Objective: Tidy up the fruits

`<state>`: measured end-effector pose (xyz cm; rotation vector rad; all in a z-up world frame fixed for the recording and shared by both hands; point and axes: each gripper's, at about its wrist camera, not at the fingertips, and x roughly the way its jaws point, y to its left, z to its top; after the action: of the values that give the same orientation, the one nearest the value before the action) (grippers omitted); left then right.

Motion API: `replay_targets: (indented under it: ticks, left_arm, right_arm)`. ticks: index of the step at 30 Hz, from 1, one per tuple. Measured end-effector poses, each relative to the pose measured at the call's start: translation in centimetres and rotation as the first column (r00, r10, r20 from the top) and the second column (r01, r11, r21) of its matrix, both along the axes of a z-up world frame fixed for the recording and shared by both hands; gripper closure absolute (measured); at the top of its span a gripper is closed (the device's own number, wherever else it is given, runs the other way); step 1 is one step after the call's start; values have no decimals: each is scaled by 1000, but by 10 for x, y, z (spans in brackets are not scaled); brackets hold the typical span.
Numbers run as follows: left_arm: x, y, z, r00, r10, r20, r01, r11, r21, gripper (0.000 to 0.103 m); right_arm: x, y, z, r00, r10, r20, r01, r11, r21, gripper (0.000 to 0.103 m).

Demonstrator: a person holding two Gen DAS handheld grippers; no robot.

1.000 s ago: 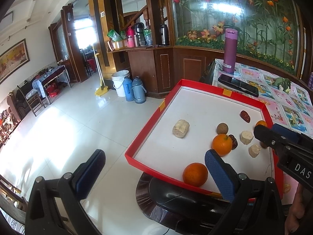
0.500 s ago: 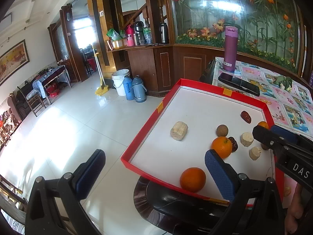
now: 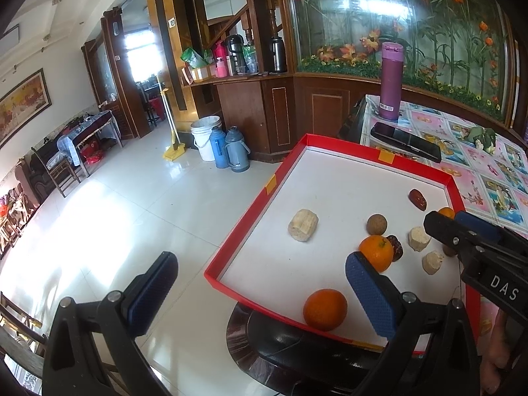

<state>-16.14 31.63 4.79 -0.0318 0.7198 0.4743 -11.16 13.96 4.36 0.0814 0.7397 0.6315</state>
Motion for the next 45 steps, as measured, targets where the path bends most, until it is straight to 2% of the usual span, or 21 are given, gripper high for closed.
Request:
replay_targets:
  ticks: [36, 45]
  left_arm:
    - [3, -30, 14, 1000, -10, -5, 10, 999, 38, 0]
    - [7, -57, 24, 999, -33, -12, 34, 996, 78, 0]
  right_arm:
    - [8, -31, 5, 1000, 0, -7, 1, 997, 74, 44]
    - [12, -55, 9, 1000, -27, -6, 28, 992, 120, 44]
